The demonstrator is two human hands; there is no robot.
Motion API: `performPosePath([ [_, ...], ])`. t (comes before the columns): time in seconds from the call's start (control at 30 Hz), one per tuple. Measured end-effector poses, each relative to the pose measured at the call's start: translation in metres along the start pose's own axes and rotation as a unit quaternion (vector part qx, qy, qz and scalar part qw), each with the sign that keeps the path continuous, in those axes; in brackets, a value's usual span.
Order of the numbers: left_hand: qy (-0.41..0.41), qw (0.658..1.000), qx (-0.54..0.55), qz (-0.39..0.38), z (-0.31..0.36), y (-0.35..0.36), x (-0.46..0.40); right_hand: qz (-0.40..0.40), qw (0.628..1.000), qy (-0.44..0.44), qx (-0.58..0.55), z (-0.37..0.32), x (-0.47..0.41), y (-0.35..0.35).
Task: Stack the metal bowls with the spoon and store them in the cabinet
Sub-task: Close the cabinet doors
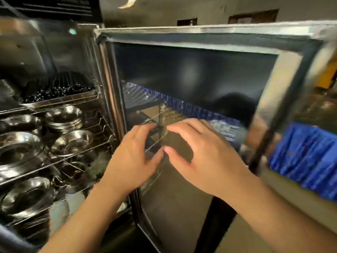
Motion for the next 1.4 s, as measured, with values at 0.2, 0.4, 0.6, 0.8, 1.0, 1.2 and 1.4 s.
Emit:
performPosePath([
  [0.2, 0.017, 0.997, 0.074, 0.023, 0.103, 0.043, 0.033, 0.078, 0.996, -0.024, -0.036, 0.025, 0.047, -0.093],
  [0.4, 0.034, 0.994, 0.079, 0.074, 0.171, 0.073, 0.033, 0.116, 0.993, 0.001, -0.015, 0.056, 0.063, -0.135],
  [0.6, -0.053, 0.991, 0.039, 0.118, 0.188, 0.096, 0.026, 0.074, 0.992, 0.095, 0.045, 0.106, 0.065, -0.134],
  [0.8, -0.055, 0.988, 0.052, 0.133, 0.190, 0.089, 0.036, -0.020, 0.984, 0.174, 0.041, 0.138, 0.076, -0.100],
  [1.0, -0.044, 0.990, 0.056, 0.126, 0.177, 0.064, 0.053, -0.027, 0.981, 0.191, -0.024, 0.132, 0.082, -0.068],
  [1.2, -0.051, 0.985, 0.022, 0.162, 0.160, 0.023, 0.080, -0.075, 0.965, 0.197, -0.155, 0.095, 0.093, -0.040],
  [1.4, -0.100, 0.977, -0.032, 0.188, 0.144, -0.023, 0.111, -0.089, 0.950, 0.199, -0.223, 0.056, 0.100, -0.018],
])
Point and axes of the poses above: each hand's wrist, its own x-axis away from the middle knuckle, its own y-axis out of the palm, z = x × y, the point moved 2 cm from there along -x, towards the middle knuckle, and after that the axes turned 13 degrees about z, right-handed, at the moved point
